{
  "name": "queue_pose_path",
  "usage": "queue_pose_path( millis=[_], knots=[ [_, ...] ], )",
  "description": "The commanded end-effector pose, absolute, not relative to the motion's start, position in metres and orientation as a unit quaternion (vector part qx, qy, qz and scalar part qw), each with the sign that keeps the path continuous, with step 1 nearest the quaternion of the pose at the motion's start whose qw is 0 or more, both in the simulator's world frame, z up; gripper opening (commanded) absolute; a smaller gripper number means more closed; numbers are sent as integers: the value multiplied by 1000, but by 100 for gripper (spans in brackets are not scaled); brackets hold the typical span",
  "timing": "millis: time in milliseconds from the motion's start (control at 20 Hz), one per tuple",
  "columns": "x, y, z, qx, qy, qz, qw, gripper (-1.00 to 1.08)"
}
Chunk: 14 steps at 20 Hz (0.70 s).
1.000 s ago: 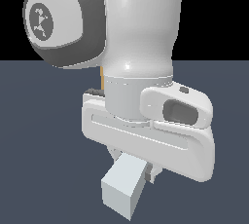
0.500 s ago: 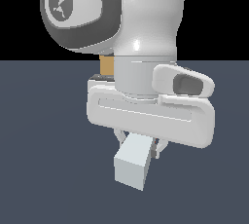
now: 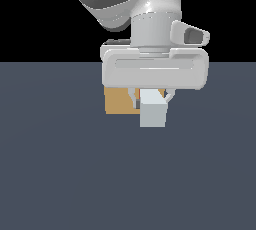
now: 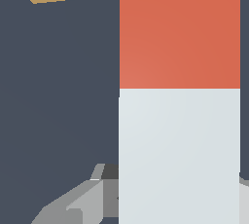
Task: Insert the peg into the horizontal hole in a box.
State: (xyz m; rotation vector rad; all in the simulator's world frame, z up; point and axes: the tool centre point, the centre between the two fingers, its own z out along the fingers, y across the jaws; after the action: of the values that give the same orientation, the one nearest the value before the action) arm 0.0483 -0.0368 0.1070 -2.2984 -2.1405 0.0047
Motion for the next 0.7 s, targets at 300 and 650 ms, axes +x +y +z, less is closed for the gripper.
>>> queue_pose_path(
  millis=[300,650],
  knots=[
    [50,-13,129,-697,-717,0,0,-100],
    [51,-14,131,-696,-718,-1,-1,-100]
  ],
)
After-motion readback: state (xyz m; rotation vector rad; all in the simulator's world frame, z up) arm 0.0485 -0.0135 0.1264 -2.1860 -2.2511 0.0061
